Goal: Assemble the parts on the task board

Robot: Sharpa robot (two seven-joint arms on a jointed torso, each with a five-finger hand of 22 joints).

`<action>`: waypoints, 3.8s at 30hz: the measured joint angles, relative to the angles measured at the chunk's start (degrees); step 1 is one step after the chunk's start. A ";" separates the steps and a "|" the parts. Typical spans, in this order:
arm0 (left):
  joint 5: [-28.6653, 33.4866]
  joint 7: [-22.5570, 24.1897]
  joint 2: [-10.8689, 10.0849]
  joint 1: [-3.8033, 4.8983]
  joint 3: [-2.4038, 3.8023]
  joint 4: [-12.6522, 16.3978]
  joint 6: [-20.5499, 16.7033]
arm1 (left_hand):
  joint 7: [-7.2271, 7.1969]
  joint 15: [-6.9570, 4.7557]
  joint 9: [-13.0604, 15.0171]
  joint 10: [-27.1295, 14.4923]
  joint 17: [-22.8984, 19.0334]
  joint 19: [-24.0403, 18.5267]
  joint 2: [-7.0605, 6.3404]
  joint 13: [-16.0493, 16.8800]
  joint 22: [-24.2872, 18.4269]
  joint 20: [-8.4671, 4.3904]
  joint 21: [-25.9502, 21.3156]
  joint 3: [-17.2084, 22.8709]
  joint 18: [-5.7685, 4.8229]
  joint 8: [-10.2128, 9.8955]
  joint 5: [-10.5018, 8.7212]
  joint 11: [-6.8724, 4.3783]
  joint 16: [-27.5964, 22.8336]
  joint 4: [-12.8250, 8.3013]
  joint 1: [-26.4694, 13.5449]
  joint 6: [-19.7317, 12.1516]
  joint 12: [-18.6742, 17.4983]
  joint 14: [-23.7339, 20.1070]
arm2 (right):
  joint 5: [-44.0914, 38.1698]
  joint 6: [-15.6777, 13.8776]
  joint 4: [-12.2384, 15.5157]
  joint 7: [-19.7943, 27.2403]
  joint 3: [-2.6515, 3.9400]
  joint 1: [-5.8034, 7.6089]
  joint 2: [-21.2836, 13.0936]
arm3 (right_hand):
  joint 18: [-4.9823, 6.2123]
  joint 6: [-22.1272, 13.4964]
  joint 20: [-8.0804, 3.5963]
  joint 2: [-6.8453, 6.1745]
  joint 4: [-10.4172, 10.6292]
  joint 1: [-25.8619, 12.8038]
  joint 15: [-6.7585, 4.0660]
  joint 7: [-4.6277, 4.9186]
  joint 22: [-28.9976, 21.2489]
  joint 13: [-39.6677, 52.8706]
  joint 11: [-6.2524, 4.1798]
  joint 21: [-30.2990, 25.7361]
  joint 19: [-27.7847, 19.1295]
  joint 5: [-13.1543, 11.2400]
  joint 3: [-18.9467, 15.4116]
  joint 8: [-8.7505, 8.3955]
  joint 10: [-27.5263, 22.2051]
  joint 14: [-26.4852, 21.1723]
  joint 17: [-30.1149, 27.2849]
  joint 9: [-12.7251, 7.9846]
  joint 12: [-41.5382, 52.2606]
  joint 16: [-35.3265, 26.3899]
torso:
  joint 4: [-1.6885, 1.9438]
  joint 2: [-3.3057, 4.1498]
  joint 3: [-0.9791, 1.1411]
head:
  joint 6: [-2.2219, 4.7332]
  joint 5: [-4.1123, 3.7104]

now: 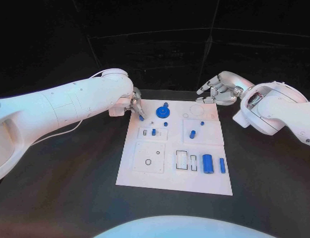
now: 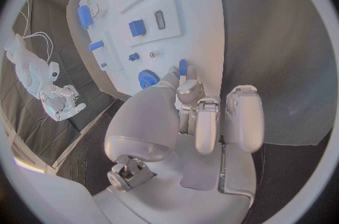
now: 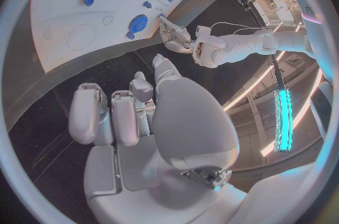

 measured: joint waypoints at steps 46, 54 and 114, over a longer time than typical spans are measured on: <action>4.53 1.38 -16.47 -3.25 -0.84 25.86 -20.81 | -0.11 0.01 1.19 1.96 0.00 0.00 -4.27 0.11 0.00 0.00 0.00 10.06 0.00 1.21 0.01 -0.30 0.00 -0.70 -5.22 0.16 0.21 0.00 | 0.00 0.03 -0.65 0.20 0.00 -0.01 -0.26 | 0.00 0.00 0.00 0.23 0.00 0.23 0.00 0.00 -0.03 0.01 0.00 0.00 0.00 0.29 0.00 0.00 0.00 0.00 0.03 0.00 0.00 0.00 | 0.10 -0.02 0.06 | -0.86 0.95; 3.42 1.30 -16.50 -3.87 -1.40 26.84 -20.93 | -0.11 0.01 1.18 1.97 0.00 0.00 -4.75 0.10 0.00 0.01 0.00 12.57 0.00 1.41 -0.01 -0.29 0.00 -2.26 -6.33 0.16 0.21 0.00 | 0.00 0.04 -0.69 0.23 -0.01 -0.01 -0.25 | 0.00 0.00 0.00 0.23 0.00 0.23 0.00 0.00 -0.03 0.02 0.00 0.00 0.00 0.29 0.00 0.00 0.00 0.00 0.03 0.00 0.00 0.00 | 0.01 -0.02 0.07 | -0.88 1.01; 0.20 -0.71 -13.80 -3.85 -1.58 24.79 -15.29 | -1.14 -0.41 2.87 2.98 0.00 0.00 -7.26 1.07 0.00 -0.40 0.21 16.06 0.00 3.87 0.01 -0.73 0.00 -3.93 -13.05 2.02 1.35 0.00 | -0.01 0.17 -0.60 0.49 -0.01 -0.03 -0.22 | 0.00 0.00 0.00 0.23 0.15 0.23 0.00 0.00 -0.12 -0.16 0.00 0.00 0.00 0.29 -0.15 0.24 0.00 0.00 0.00 0.00 -0.22 0.00 | -0.09 0.00 0.08 | -1.53 0.56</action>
